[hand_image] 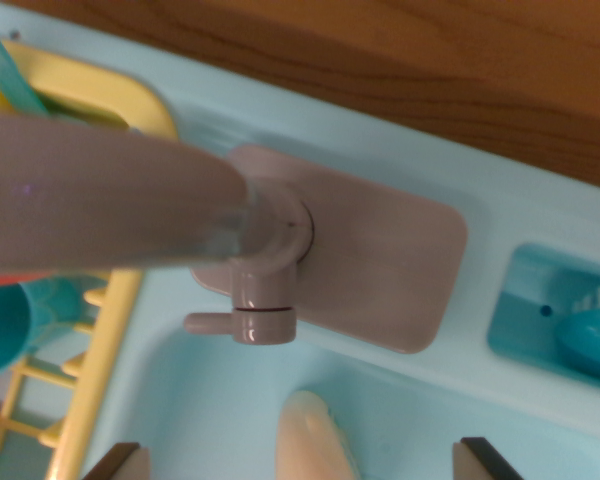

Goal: Pick detergent from the sink

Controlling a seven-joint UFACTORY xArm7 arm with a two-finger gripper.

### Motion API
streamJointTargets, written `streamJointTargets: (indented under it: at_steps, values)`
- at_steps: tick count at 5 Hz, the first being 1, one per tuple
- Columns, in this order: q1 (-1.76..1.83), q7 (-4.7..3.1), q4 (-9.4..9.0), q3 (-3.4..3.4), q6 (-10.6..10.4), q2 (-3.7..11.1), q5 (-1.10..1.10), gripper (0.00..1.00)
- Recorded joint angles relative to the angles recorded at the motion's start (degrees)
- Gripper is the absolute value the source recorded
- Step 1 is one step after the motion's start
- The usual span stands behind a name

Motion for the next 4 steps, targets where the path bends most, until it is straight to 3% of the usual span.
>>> streamJointTargets:
  at_steps: [1, 2, 3, 4]
  values:
    - [-0.14, -1.53, -1.87, -0.08, -2.40, 0.41, 0.37, 0.00]
    - [-0.14, -1.53, -1.87, -0.08, -2.40, 0.41, 0.37, 0.00]
    - [-0.29, -3.06, -3.74, -0.15, -4.80, 0.83, 0.75, 0.00]
    - [-0.29, -3.06, -3.74, -0.15, -4.80, 0.83, 0.75, 0.00]
